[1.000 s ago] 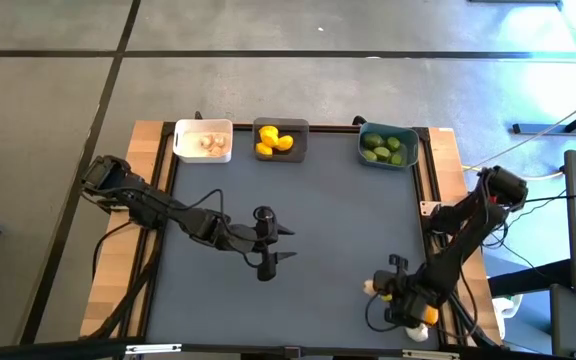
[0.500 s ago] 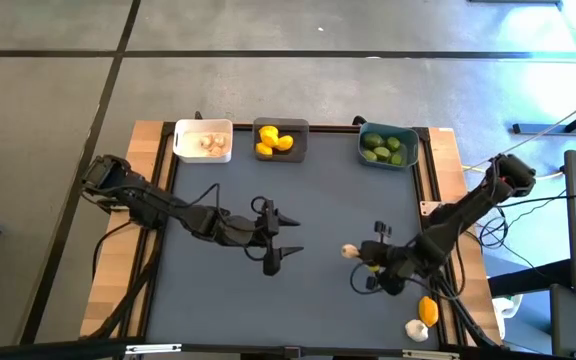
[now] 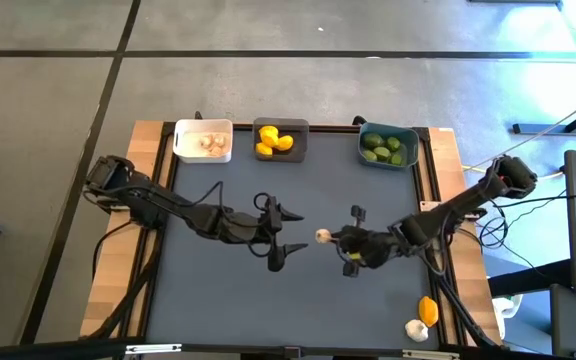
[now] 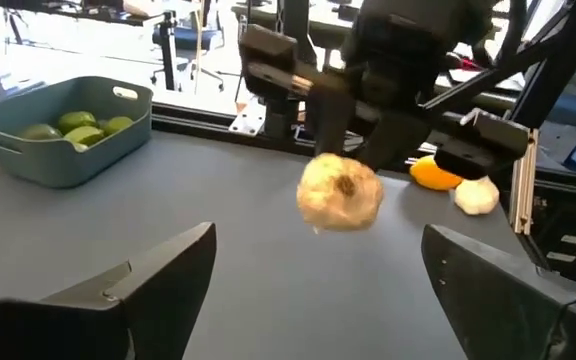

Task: Sort produce into baskets
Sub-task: Put the garlic into the white bin

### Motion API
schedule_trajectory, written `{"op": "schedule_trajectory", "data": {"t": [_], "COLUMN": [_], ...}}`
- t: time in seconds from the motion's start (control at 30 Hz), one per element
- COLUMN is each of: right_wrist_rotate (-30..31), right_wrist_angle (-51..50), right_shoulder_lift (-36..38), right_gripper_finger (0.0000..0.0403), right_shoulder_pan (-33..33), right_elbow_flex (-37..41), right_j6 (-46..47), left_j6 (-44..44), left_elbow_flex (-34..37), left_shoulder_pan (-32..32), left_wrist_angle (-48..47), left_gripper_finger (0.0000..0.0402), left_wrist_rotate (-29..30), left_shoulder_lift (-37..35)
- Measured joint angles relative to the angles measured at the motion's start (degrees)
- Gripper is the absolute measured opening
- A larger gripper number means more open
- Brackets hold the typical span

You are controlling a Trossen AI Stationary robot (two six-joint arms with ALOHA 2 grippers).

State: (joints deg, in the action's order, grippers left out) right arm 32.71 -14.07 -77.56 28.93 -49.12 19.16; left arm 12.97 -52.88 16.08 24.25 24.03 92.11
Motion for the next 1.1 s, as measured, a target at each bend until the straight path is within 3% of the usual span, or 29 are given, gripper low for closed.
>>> {"op": "schedule_trajectory", "data": {"t": [0.3,0.6,0.8,1.1], "right_wrist_rotate": [-0.4,-1.0,-1.2,-3.2], "right_wrist_angle": [9.4,11.5,12.9,14.7], "right_shoulder_lift": [0.0,0.0,0.0,-0.1], "right_gripper_finger": [0.0021,0.0021,0.0021,0.0021], "right_shoulder_pan": [-2.4,-2.4,-2.3,-2.4], "right_elbow_flex": [0.0,0.0,0.0,0.0], "right_j6": [-6.1,-7.2,-7.1,-6.2], "left_j6": [-3.3,-7.0,-7.2,-10.0], "left_elbow_flex": [0.0,0.0,0.0,0.0], "left_shoulder_pan": [0.2,-0.4,-0.6,-0.7], "left_wrist_angle": [11.0,22.3,22.8,23.4], "left_gripper_finger": [0.0349,0.0330,0.0266,0.0126], "left_wrist_rotate": [-3.0,-3.1,-3.1,-3.3], "left_shoulder_lift": [4.5,8.4,8.7,8.7]}}
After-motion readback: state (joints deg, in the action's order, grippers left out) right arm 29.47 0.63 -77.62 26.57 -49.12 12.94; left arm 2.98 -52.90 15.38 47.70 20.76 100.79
